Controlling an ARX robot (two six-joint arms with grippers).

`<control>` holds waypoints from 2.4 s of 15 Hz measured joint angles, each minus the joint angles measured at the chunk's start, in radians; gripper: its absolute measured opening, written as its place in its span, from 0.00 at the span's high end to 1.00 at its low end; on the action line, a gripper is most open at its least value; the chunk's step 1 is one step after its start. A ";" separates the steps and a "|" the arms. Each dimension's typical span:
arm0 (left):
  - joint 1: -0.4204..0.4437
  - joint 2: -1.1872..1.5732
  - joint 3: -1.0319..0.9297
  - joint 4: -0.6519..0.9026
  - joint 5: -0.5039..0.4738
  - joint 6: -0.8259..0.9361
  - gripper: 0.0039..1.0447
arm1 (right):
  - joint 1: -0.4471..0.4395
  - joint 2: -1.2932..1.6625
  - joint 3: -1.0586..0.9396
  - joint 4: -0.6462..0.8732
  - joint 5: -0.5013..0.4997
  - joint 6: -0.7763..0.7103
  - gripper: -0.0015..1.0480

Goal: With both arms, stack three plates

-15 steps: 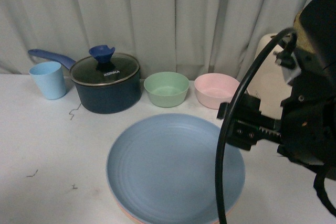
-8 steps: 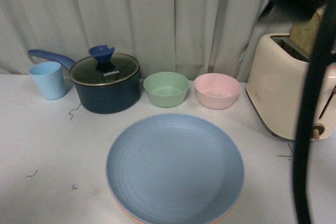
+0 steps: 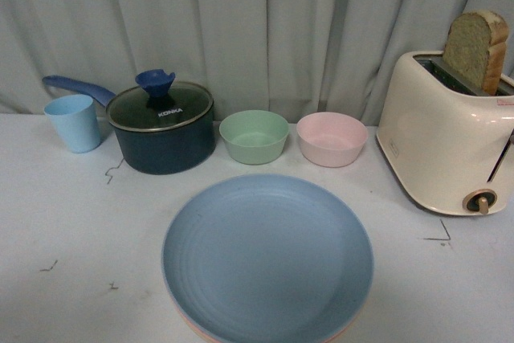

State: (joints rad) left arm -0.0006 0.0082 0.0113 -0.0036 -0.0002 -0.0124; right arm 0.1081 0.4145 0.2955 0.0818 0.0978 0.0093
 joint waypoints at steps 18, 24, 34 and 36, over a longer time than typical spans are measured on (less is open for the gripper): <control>0.000 0.000 0.000 0.000 0.000 0.000 0.06 | -0.108 -0.410 -0.283 -0.086 -0.097 -0.003 0.98; 0.000 0.000 0.000 0.000 0.000 0.000 0.06 | -0.108 -0.410 -0.283 -0.086 -0.097 -0.004 0.66; 0.000 0.000 0.000 0.000 0.000 0.000 0.06 | -0.108 -0.410 -0.283 -0.086 -0.097 -0.004 0.06; 0.000 0.000 0.000 0.000 0.000 0.000 0.06 | -0.108 -0.410 -0.283 -0.086 -0.097 -0.004 0.06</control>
State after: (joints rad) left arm -0.0006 0.0082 0.0113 -0.0036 -0.0002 -0.0124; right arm -0.0002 0.0044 0.0120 -0.0044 0.0010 0.0055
